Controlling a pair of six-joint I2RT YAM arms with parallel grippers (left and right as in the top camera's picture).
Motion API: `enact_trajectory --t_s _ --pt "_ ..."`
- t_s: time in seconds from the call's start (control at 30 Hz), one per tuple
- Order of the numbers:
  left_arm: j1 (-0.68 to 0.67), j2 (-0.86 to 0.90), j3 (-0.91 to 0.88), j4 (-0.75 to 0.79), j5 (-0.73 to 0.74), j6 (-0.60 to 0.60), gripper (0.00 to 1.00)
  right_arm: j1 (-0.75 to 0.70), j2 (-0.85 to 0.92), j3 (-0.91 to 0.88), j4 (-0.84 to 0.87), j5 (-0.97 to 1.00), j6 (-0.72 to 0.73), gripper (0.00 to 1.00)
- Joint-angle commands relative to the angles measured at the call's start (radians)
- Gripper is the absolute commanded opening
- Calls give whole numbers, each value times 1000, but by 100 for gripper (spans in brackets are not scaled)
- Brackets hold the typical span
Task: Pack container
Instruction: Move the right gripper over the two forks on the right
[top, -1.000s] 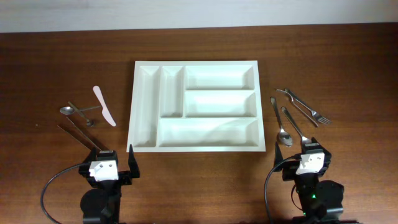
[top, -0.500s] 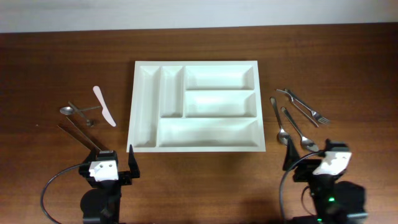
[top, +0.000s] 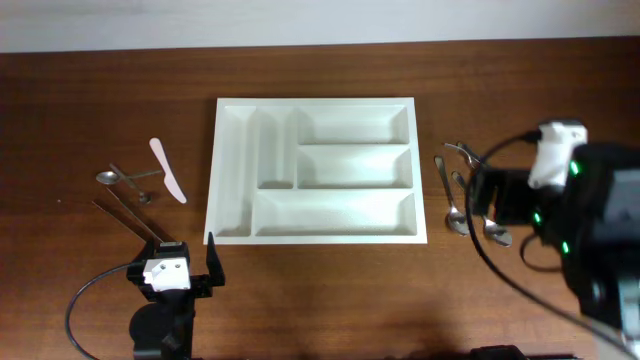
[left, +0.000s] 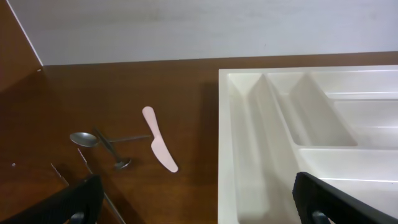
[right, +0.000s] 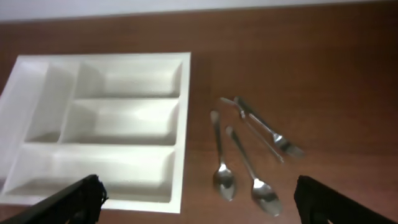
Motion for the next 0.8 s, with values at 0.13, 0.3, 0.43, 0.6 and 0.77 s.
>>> enact_trajectory --t_s 0.13,0.3,0.43,0.6,0.77 --pt "4 -8 -5 3 13 16 99 -103 297 21 -28 114 83 99" --pt "4 -8 -5 3 13 16 99 -220 563 21 -4 104 -40 94" --pt "4 -8 -5 3 13 16 99 -220 654 21 17 106 -120 81" --pt "4 -8 -5 3 13 16 99 -228 674 21 95 118 0 93" --pt "4 -8 -5 3 14 16 99 -315 676 12 164 124 345 93"
